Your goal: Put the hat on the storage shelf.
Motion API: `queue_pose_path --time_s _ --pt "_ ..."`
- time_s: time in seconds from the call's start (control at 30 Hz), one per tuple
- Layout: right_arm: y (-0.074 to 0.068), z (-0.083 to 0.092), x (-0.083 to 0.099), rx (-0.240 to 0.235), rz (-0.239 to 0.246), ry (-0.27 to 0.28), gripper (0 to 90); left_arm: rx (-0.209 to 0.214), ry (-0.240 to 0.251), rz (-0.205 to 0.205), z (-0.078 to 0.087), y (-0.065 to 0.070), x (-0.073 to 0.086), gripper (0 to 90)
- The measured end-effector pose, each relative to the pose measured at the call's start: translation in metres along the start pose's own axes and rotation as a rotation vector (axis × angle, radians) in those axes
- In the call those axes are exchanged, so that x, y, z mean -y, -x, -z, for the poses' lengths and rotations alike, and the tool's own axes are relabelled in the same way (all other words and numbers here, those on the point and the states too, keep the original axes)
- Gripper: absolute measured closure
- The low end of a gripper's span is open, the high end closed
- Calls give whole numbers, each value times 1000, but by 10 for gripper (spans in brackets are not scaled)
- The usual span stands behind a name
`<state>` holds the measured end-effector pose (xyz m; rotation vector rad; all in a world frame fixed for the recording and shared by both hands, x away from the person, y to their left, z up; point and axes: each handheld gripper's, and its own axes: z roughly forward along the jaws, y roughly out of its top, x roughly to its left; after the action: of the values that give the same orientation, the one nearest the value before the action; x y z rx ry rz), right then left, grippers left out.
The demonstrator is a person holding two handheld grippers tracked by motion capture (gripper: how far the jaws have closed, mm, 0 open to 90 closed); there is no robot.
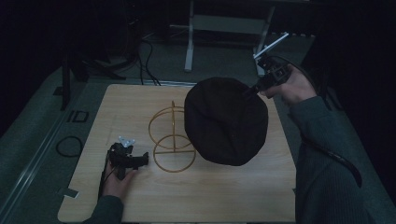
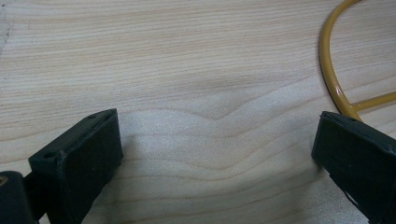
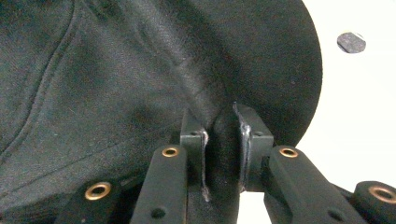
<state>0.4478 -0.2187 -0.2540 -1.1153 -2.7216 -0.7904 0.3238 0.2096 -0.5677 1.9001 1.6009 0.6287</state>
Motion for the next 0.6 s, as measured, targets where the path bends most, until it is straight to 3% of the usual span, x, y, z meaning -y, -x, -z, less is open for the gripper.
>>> queue_pose_path --time_s 0.6 --pt "-18 -8 -26 9 -12 8 758 -1 -1 -3 0 0 0 13"
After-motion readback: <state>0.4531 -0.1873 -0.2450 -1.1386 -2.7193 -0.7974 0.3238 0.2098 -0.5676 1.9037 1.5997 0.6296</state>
